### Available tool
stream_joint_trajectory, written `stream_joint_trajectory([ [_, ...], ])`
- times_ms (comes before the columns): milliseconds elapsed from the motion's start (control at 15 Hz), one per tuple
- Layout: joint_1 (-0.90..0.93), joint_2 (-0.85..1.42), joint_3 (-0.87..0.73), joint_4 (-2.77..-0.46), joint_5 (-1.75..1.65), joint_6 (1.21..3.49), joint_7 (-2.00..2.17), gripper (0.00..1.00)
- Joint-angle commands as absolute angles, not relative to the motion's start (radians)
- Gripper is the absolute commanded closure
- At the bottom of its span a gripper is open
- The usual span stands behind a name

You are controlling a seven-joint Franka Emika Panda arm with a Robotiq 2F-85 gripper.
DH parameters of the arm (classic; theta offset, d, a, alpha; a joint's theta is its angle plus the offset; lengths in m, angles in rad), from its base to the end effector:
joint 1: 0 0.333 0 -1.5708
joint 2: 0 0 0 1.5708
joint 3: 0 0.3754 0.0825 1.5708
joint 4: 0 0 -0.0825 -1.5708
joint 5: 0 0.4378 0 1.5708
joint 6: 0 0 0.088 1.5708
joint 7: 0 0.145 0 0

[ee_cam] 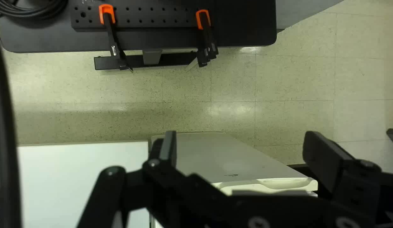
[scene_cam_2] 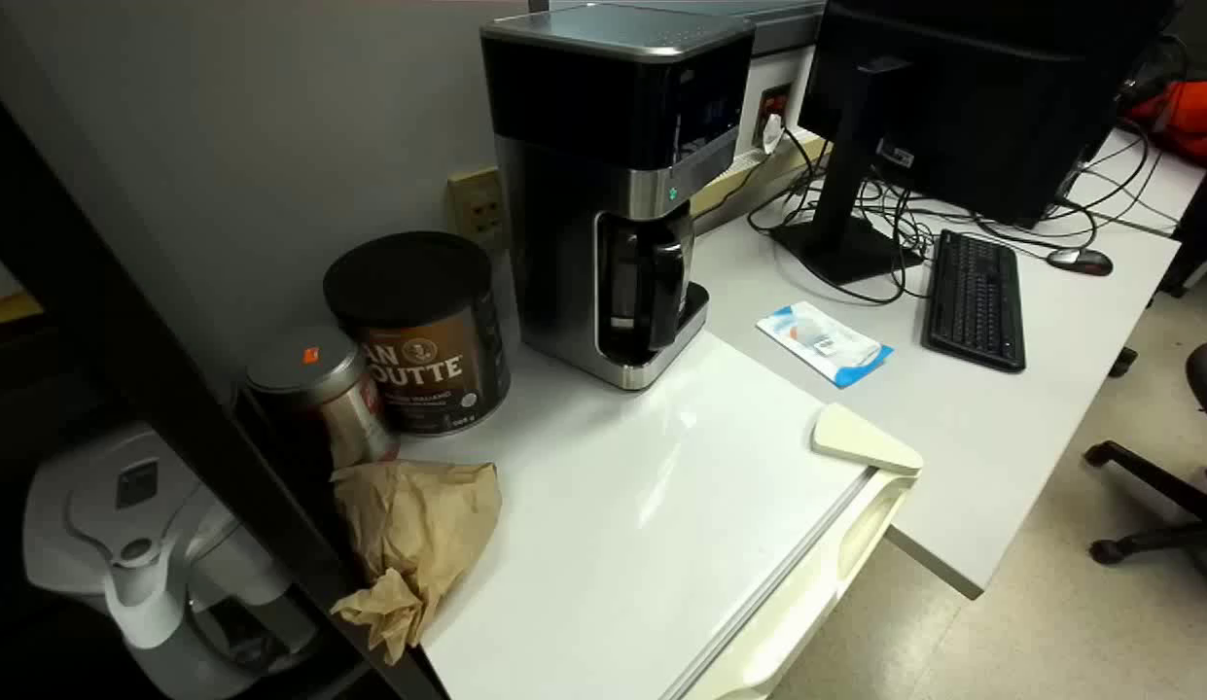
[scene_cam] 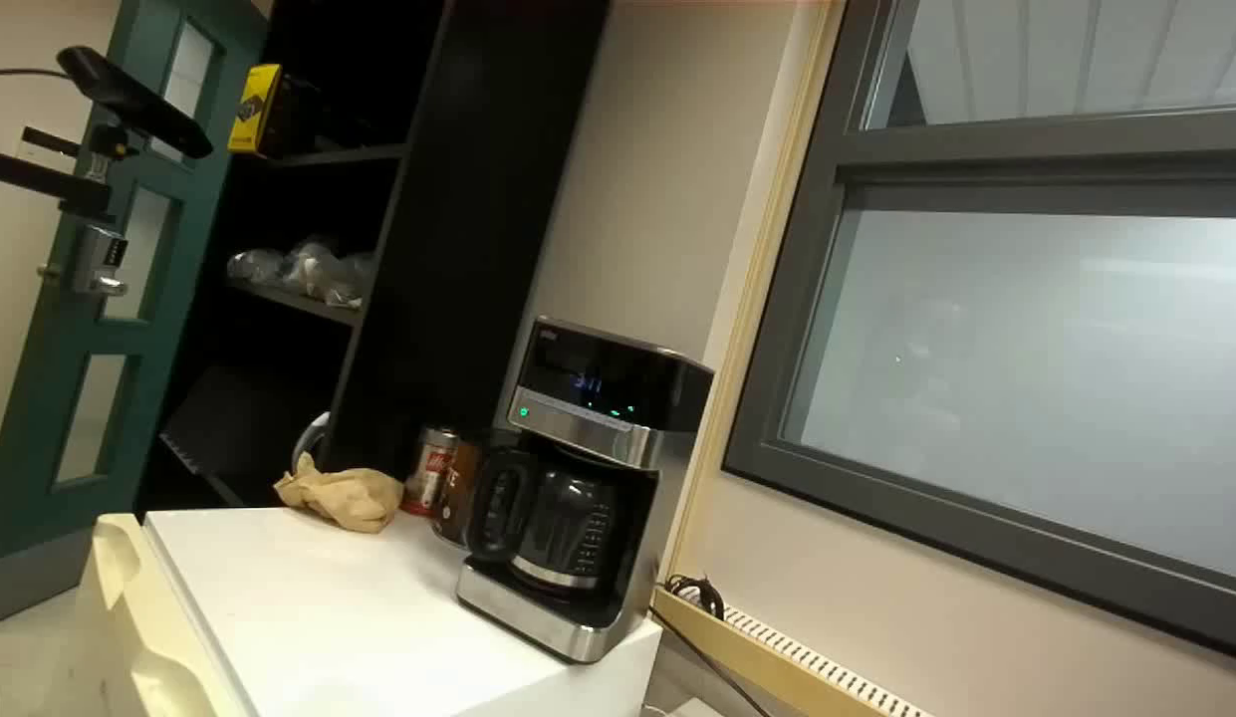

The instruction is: Press the button on the right side of the coffee machine

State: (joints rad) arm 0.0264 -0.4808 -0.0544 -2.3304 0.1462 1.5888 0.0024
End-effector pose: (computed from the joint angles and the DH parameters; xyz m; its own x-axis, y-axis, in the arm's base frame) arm 0.3916 0.0081 0.5017 0.9657 -0.0196 -0.2590 -0.0640 -0.9843 -0.1642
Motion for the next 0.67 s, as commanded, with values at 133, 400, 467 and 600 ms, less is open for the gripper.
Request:
stream_joint_trajectory([
  [133, 0.01, -0.48, -0.041, -2.329, 0.151, 1.586, -0.003, 0.0],
  [400, 0.01, -0.48, -0.041, -2.329, 0.151, 1.586, -0.003, 0.0],
  [467, 0.01, -0.47, -0.039, -2.323, 0.141, 1.597, -0.006, 0.0],
  [600, 0.01, -0.449, -0.033, -2.309, 0.126, 1.607, -0.013, 0.0],
])
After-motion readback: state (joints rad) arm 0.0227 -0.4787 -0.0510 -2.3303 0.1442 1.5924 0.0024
